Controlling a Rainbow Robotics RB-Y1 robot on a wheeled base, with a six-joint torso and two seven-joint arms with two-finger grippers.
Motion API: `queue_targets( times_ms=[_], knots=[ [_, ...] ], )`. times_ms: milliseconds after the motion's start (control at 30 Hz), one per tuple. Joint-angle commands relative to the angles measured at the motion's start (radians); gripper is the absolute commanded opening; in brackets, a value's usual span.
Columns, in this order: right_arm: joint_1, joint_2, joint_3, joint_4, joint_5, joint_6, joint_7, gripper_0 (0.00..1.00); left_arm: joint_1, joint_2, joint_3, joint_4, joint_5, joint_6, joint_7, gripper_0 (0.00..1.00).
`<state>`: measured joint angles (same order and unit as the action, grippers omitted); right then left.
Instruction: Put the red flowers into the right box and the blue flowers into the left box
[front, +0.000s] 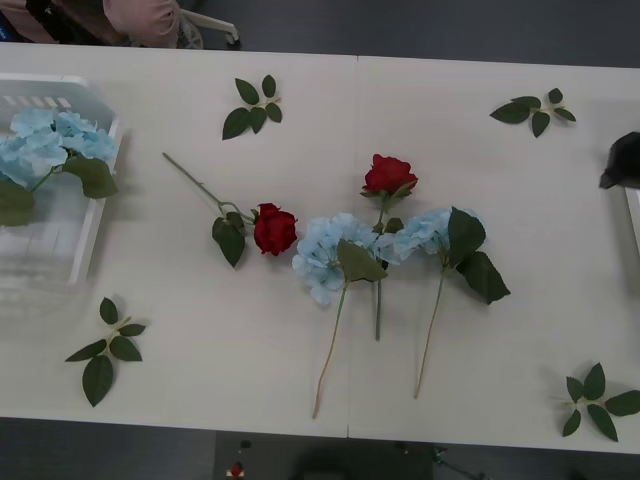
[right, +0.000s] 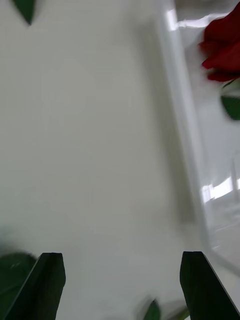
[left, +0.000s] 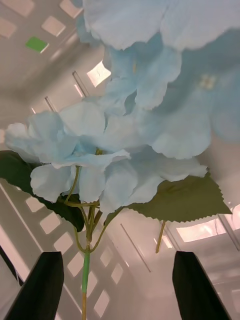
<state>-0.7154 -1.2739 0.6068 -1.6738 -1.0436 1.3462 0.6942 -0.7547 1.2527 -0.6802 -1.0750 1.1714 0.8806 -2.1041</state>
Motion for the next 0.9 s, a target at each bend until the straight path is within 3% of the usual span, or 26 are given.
queue_targets(
  times_ms=[33, 200, 333, 467, 633, 867, 900],
  knots=[
    [0.117, -0.022, -0.007, -0.207, 0.057, -0.013, -0.140, 0.68, -0.037, 0.073, 0.068, -0.095, 0.019, -0.005, -0.025, 1.00],
    [0.234, 0.005, -0.004, -0.446, 0.166, -0.033, -0.355, 0.68, -0.037, 0.117, 0.145, -0.293, 0.189, 0.060, -0.116, 1.00],
    [0.286, 0.079, 0.019, -0.524, 0.272, -0.030, -0.473, 0.68, -0.035, 0.033, 0.217, -0.430, 0.283, 0.169, -0.137, 1.00],
    [0.283, 0.183, 0.113, -0.529, 0.432, -0.030, -0.567, 0.67, -0.037, -0.125, 0.200, -0.530, 0.166, 0.170, -0.229, 1.00],
    [0.278, 0.315, 0.171, -0.440, 0.559, -0.061, -0.611, 0.67, -0.064, -0.282, 0.122, -0.520, -0.033, 0.144, -0.303, 1.00],
    [0.263, 0.475, 0.174, -0.305, 0.626, -0.067, -0.594, 0.68, -0.183, -0.322, -0.127, -0.484, -0.280, 0.038, -0.384, 1.00],
    [0.251, 0.504, 0.183, -0.270, 0.640, -0.088, -0.590, 0.68, -0.219, -0.322, -0.220, -0.480, -0.361, -0.002, -0.382, 1.00]
  ],
)
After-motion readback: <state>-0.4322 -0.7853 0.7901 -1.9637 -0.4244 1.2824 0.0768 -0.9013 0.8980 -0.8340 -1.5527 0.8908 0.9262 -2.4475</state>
